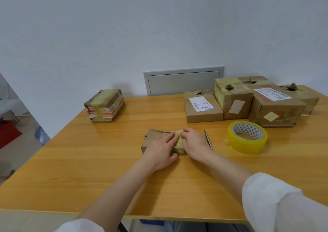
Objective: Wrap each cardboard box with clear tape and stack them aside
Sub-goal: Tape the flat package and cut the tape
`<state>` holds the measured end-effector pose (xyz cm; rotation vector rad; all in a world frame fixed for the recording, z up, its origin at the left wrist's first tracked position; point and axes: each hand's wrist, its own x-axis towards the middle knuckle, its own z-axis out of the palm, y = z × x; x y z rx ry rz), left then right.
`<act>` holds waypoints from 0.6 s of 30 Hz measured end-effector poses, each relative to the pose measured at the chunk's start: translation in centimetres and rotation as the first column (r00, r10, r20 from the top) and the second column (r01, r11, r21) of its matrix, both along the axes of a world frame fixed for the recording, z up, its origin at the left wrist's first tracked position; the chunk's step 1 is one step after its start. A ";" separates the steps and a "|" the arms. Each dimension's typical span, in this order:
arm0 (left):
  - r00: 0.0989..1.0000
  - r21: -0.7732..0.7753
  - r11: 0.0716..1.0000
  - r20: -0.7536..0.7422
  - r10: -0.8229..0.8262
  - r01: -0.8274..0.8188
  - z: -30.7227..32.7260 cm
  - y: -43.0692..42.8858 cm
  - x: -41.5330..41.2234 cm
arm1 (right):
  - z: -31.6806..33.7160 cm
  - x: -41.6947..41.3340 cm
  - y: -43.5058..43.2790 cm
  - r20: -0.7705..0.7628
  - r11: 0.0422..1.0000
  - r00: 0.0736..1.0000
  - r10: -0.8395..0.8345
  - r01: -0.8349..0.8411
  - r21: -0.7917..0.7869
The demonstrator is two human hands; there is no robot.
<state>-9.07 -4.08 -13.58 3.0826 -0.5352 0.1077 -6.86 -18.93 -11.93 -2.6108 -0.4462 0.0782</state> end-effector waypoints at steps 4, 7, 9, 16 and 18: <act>0.990 -0.199 0.979 -0.136 0.028 -0.055 1.6 0.5 0.1 | 0.3 -0.4 0.0 -0.034 0.995 0.998 -0.050 0.052 0.083; 0.985 -0.290 0.943 -0.102 0.141 -0.165 2.9 1.7 1.4 | 0.3 -0.9 -0.1 -0.068 0.987 0.991 -0.111 0.118 0.106; 0.974 -0.217 0.952 -0.128 0.190 -0.214 3.1 2.5 2.2 | 0.1 -1.0 -0.1 -0.094 0.990 0.989 -0.114 0.120 0.071; 0.979 0.006 0.989 -0.138 0.148 -0.149 1.0 1.9 1.6 | -0.4 -0.4 0.1 0.024 0.994 0.999 0.025 -0.023 -0.111; 0.973 0.005 0.985 -0.155 0.173 -0.175 1.0 1.9 1.6 | -0.4 -0.2 0.1 0.025 0.992 0.999 0.027 -0.024 -0.127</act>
